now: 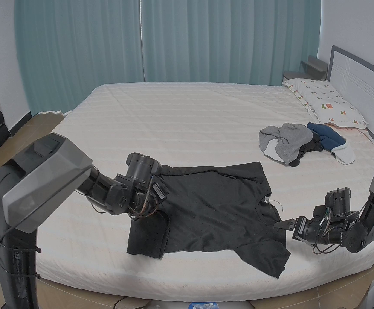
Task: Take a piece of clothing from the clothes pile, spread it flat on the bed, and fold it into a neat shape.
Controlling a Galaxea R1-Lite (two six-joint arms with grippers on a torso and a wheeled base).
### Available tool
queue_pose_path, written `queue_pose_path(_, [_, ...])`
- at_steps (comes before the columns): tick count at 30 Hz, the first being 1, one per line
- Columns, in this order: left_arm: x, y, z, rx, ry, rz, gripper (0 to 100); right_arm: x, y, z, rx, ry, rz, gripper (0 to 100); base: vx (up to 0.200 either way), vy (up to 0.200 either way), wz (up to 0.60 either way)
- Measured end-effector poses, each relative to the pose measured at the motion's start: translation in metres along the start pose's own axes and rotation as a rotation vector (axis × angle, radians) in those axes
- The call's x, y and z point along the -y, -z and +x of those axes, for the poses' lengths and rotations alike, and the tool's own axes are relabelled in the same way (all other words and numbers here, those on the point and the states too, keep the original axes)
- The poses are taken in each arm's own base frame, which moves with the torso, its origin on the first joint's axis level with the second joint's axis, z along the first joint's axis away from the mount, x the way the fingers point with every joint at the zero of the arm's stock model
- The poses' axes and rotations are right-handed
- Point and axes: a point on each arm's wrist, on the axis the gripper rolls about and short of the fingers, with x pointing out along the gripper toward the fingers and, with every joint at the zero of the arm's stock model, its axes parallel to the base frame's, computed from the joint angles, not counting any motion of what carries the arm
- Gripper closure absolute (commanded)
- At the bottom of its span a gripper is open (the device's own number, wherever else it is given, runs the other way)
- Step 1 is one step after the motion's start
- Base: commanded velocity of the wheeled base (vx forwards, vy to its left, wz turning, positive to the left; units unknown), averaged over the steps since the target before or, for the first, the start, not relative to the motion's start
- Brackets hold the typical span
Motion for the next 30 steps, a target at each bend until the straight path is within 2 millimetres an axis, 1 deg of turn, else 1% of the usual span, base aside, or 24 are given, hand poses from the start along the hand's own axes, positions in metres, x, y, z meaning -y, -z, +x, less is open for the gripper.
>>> queue_pose_path(6, [0.010,0.016,0.020,-0.018,-0.041,0.043,0,-0.002,0.006,-0.004,-0.010,-0.005,-0.008,0,0.000,0.000,0.00])
queue_pose_path(12, [0.018,0.019,0.033,-0.024,-0.091,0.063,0,-0.004,0.007,-0.007,-0.006,-0.010,-0.011,0,0.000,0.000,0.00])
queue_pose_path(13, [0.019,0.019,0.035,-0.018,-0.100,0.066,100,-0.004,0.006,-0.007,-0.005,-0.011,-0.012,0,0.000,0.000,0.00])
queue_pose_path(17, [0.020,0.021,0.044,0.023,-0.136,0.083,100,-0.006,0.006,-0.009,0.001,-0.015,-0.014,0,0.000,0.000,0.00])
queue_pose_path(21, [0.013,0.024,0.049,0.019,-0.202,0.126,100,-0.006,0.005,-0.010,0.005,-0.018,-0.017,0,0.000,0.000,0.00])
queue_pose_path(24, [0.008,0.025,0.049,0.012,-0.239,0.144,100,-0.007,0.005,-0.011,0.006,-0.019,-0.019,0,0.000,0.000,0.00])
queue_pose_path(27, [0.004,0.019,0.046,0.012,-0.263,0.145,100,-0.007,0.006,-0.012,0.005,-0.019,-0.022,0,0.000,0.000,0.00])
queue_pose_path(30, [-0.004,0.004,0.039,0.020,-0.283,0.127,100,-0.007,0.007,-0.012,0.003,-0.020,-0.025,0,0.000,0.000,0.00])
